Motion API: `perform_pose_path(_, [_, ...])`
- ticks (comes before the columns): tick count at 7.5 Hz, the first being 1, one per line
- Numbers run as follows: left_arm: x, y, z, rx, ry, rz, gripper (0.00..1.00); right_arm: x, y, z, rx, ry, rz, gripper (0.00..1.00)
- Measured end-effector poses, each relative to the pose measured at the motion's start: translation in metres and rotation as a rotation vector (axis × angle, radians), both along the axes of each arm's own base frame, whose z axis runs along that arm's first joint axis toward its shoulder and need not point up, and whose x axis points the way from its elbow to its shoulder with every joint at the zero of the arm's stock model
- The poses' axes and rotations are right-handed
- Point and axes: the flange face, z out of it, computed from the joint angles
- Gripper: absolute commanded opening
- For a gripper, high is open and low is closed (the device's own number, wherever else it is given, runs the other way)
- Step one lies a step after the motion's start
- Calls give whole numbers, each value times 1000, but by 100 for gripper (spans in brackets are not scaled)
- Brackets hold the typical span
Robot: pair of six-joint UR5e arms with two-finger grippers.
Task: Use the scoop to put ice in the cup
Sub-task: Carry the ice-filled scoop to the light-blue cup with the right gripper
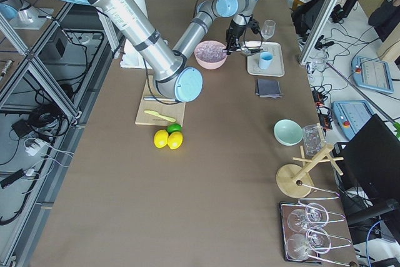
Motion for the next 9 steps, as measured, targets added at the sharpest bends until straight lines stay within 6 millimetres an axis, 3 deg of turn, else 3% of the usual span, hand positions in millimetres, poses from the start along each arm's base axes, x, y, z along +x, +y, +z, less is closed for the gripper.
perform_pose_path(3, [-59,-6,24,-43,-112,-140,99,-40,-52,-20,-211,-50,-30,0])
perform_pose_path(5, [-102,-11,52,-56,-197,-250,99,-55,-70,-33,-286,-71,-38,0])
perform_pose_path(7, [-140,-11,86,-97,-272,-339,99,-56,-82,-49,-358,-103,-36,0])
perform_pose_path(9, [-183,-21,128,-182,-322,-432,99,-44,-96,-57,-415,-151,-22,0])
